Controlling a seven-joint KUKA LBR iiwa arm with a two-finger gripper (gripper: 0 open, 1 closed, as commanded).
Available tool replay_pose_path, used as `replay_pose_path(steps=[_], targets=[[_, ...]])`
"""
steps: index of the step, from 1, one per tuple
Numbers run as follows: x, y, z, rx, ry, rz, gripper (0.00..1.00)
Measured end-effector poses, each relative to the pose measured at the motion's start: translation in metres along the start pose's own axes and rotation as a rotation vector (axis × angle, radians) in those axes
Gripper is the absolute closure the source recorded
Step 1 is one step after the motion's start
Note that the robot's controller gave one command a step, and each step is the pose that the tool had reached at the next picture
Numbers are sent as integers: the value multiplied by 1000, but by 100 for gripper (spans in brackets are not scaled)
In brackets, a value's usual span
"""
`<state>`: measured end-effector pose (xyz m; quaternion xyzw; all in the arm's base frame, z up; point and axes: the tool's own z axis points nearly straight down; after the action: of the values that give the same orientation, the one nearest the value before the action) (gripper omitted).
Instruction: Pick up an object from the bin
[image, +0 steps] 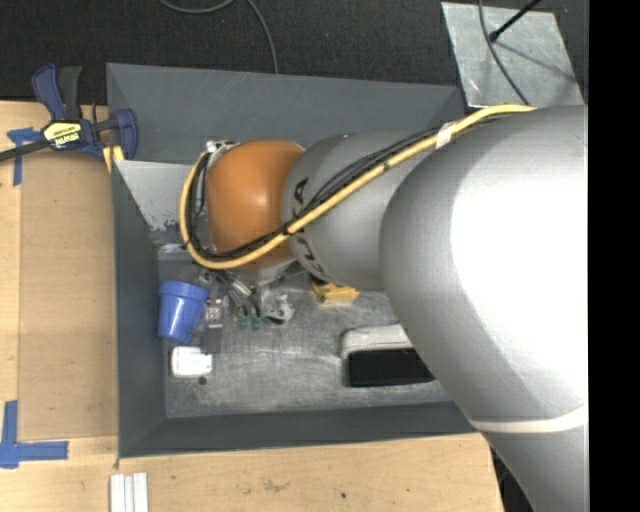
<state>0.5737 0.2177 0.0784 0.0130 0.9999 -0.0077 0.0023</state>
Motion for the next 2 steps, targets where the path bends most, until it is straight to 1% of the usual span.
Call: replay_pose_path(steps=[1, 2], targets=[[-45, -60, -74, -17, -3, -518, 100], [-44, -59, -74, -17, -2, -519, 100]])
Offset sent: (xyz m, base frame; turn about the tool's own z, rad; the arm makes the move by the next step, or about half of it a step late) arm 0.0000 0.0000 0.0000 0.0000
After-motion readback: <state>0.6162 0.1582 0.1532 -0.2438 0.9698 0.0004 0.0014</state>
